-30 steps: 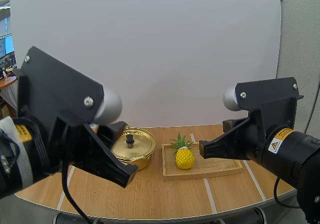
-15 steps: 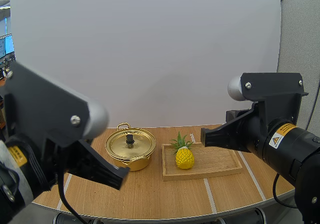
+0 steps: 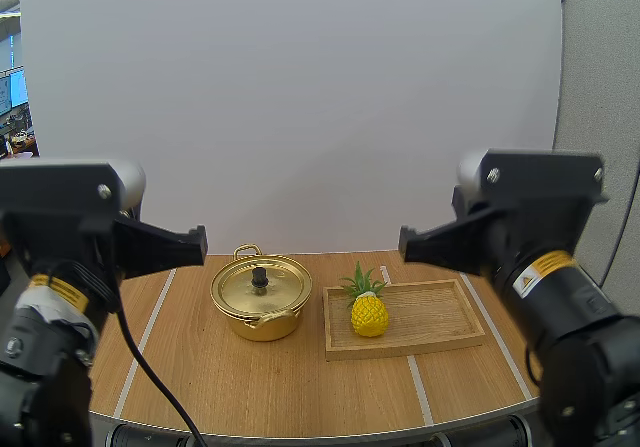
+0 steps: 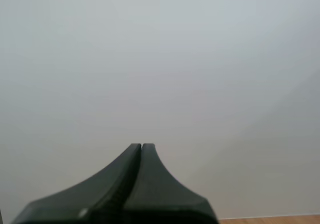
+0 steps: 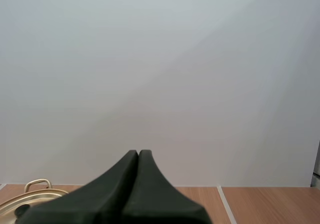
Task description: Open the pot, put the grape inside, and close it
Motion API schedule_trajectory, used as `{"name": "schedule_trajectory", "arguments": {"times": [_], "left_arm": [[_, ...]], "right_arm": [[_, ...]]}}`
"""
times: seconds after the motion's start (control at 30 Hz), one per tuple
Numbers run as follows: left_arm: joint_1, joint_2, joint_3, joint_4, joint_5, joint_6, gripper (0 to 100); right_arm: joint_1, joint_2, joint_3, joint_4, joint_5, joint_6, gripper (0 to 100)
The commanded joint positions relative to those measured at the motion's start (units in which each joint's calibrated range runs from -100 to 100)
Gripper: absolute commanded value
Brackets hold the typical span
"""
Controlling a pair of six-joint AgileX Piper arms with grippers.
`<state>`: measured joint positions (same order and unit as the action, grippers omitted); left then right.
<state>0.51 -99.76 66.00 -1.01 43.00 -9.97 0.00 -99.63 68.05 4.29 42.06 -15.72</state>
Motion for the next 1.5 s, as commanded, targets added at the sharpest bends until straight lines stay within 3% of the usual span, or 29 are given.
{"name": "schedule_trajectory", "arguments": {"times": [0.0,0.27,0.43,0.6,0.67,1.47], "left_arm": [[-0.10,-0.2,18.2,1.0,-31.6,-1.1,0],[-0.10,-0.2,34.0,1.0,-39.4,-1.1,0],[-0.10,-0.2,34.0,1.0,-27.3,-1.9,0],[-0.10,-0.2,34.0,1.0,-13.0,-4.9,0],[-0.10,-0.2,34.0,1.0,-12.4,-6.0,0],[-0.10,-0.2,34.0,1.0,-12.2,-7.4,0]], "right_arm": [[-0.2,-0.4,18.0,-1.1,-26.6,-0.2,0],[-0.2,-0.4,28.5,-1.1,-26.8,-0.2,0],[-0.2,-0.4,32.0,-1.2,-26.8,-0.2,0],[-0.2,-0.4,32.0,-1.4,-15.3,-0.2,0],[-0.4,-0.4,32.0,-1.6,-10.5,-0.2,0],[-1.0,-0.4,32.0,-2.5,-10.8,-0.2,0]]}}
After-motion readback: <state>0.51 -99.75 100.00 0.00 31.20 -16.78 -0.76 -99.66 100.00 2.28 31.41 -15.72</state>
